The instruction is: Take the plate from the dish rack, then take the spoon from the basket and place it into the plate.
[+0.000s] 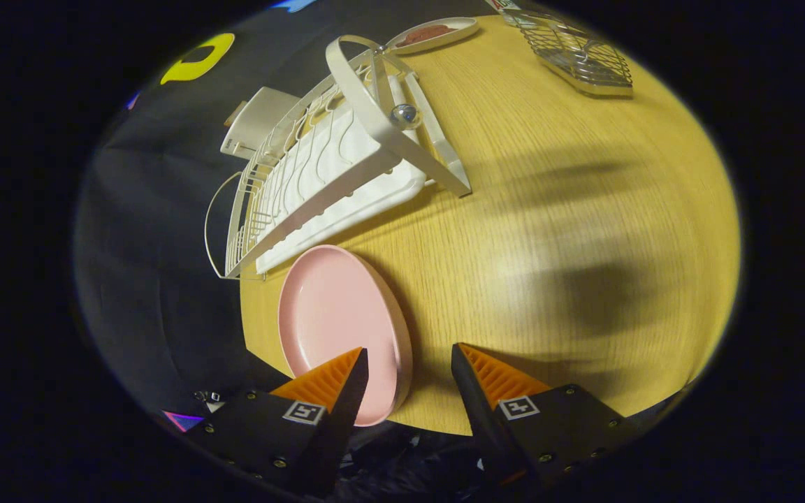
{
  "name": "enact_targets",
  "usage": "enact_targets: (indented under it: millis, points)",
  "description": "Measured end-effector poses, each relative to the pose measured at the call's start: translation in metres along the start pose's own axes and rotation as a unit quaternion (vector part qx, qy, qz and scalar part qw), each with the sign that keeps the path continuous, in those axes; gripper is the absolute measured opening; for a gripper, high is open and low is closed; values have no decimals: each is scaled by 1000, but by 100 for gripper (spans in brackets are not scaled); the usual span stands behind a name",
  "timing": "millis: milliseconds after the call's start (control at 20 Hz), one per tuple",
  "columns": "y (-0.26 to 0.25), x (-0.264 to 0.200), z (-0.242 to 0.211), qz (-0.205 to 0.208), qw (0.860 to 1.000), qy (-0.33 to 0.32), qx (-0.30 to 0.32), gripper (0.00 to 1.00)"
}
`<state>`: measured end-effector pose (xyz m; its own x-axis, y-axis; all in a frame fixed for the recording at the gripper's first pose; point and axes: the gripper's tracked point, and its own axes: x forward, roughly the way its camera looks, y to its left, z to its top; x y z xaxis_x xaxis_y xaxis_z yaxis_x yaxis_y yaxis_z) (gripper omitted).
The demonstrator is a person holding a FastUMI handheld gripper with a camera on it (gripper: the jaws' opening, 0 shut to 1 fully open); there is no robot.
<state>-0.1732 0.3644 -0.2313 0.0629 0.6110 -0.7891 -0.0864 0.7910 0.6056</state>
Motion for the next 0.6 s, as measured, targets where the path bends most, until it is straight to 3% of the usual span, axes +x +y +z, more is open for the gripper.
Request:
enact_targets:
  millis: [350,600]
  points:
    - [-6,-37,26,0,999,-50,-8,75]
    - [-43,-93,80,-63,983,-172,-5,75]
